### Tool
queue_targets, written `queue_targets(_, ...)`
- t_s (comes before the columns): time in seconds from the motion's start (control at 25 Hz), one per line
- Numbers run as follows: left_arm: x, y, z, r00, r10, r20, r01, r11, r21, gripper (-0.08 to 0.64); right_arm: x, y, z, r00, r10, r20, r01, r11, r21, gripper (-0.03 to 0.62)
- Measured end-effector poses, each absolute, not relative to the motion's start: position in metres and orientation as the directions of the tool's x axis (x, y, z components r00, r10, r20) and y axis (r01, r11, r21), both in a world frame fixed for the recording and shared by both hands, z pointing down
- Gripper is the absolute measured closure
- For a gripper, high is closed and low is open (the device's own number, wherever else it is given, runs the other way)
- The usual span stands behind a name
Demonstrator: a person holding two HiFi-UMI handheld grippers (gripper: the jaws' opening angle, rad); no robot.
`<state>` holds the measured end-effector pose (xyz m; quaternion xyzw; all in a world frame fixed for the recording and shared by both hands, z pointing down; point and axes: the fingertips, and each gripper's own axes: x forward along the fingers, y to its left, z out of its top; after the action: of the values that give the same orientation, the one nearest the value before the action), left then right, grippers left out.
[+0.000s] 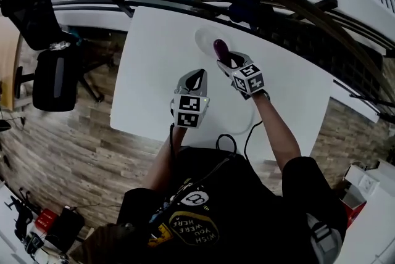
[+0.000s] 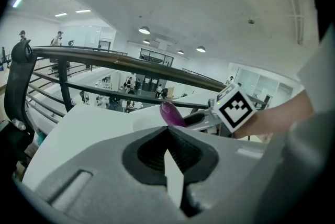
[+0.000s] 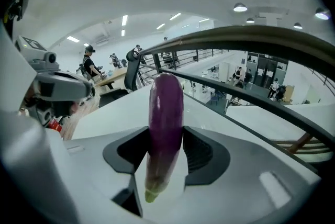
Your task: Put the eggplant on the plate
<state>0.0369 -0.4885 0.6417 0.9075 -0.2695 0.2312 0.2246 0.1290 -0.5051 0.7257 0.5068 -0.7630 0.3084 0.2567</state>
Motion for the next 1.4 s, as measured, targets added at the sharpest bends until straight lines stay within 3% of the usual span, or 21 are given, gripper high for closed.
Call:
queue_targets(0.4,0.030,-0.511,0.668,0.718,-0.415,0.559,-0.639,-0.710,0.294,0.555,0.132,-0.557,0.784,-0.288,-0.442,0.849,-0.914,0.392,-0.106,0.388)
queue_targets(0.72,0.029,-0.495,0.667,0.726,-0.399,0.560,-0.638,-0.696,0.330,0.555,0.133,-0.570,0.815,-0.135,-0.344,0.929,-0.881,0.471,0.047,0.386)
queue_targets(0.88,0.033,-0.481,0.658,0.739,-0.381,0.556,-0.612,-0.726,0.315,0.555,0.136,-0.568,0.811,-0.149,-0.394,0.907,-0.899,0.435,0.041,0.318)
queue_targets(1.08,0.029,-0.461,0.649,0.754,-0.366,0.546,-0.587,-0.748,0.309,0.555,0.133,-0.525,0.764,-0.223,-0.524,0.822,-0.941,0.335,-0.041,0.322)
queue_targets(1.24,0.027,-0.440,0.631,0.757,-0.379,0.531,-0.586,-0.754,0.297,0.555,0.115,-0.461,0.694,-0.322,-0.650,0.688,-0.944,0.275,-0.182,0.384)
queue_targets(1.4,0.031,-0.416,0.600,0.756,-0.430,0.493,-0.591,-0.772,0.233,0.555,0.119,-0.403,0.621,-0.293,-0.799,0.525,-0.948,0.169,-0.271,0.464)
